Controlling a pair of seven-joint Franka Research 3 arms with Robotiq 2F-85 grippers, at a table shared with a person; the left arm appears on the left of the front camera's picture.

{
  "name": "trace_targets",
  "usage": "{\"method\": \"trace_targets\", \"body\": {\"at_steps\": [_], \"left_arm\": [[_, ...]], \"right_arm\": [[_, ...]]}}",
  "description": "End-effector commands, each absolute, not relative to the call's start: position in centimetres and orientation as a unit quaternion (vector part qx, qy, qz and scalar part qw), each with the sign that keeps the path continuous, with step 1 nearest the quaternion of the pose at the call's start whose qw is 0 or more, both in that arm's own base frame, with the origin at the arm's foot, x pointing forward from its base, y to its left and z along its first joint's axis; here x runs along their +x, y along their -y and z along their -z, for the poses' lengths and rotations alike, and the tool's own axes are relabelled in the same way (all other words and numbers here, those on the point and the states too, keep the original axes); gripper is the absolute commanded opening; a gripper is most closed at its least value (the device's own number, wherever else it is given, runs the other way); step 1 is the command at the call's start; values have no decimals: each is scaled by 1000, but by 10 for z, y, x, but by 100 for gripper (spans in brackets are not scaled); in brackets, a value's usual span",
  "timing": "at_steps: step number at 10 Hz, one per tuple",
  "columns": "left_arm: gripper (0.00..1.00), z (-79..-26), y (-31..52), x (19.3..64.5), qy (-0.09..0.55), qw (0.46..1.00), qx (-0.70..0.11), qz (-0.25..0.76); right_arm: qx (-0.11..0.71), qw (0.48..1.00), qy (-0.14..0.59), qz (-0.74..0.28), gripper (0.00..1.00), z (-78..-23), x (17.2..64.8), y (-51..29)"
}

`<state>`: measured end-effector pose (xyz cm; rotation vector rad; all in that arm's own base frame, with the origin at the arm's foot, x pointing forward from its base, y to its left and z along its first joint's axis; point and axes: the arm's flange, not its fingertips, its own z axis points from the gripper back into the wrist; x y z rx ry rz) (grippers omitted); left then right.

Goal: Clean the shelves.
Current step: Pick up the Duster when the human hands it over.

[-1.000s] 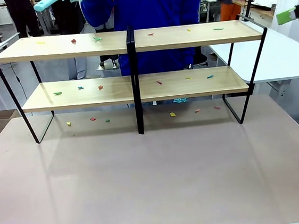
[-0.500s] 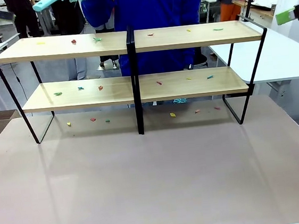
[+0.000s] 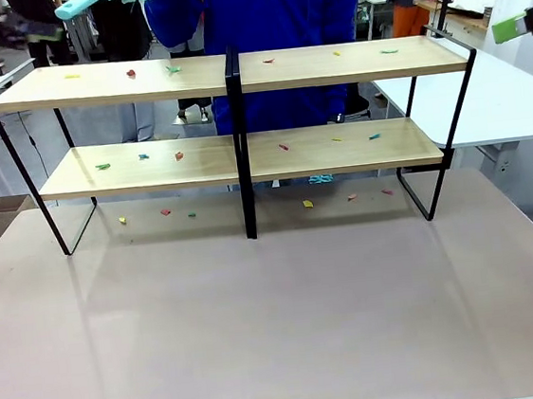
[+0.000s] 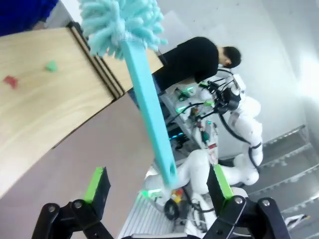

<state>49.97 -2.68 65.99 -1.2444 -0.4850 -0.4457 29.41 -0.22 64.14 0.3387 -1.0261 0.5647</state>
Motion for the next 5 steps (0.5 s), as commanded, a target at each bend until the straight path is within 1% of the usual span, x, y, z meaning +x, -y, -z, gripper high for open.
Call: {"method": "trace_targets", "body": {"at_steps": [1,2,3,5], "left_arm": [[100,-674,38,528,209,747,-606,177],[100,-678,42,537,216,735,-622,162],[100,-675,52,545,193,731,-632,170],[100,-667,63,547,163,728,-643,174]], "right_arm": [[161,818,482,-269,100,-641,294,2],[161,818,482,-269,100,-641,294,2],[161,818,482,-269,100,-641,294,2],[161,818,482,-269,100,-641,294,2]]}}
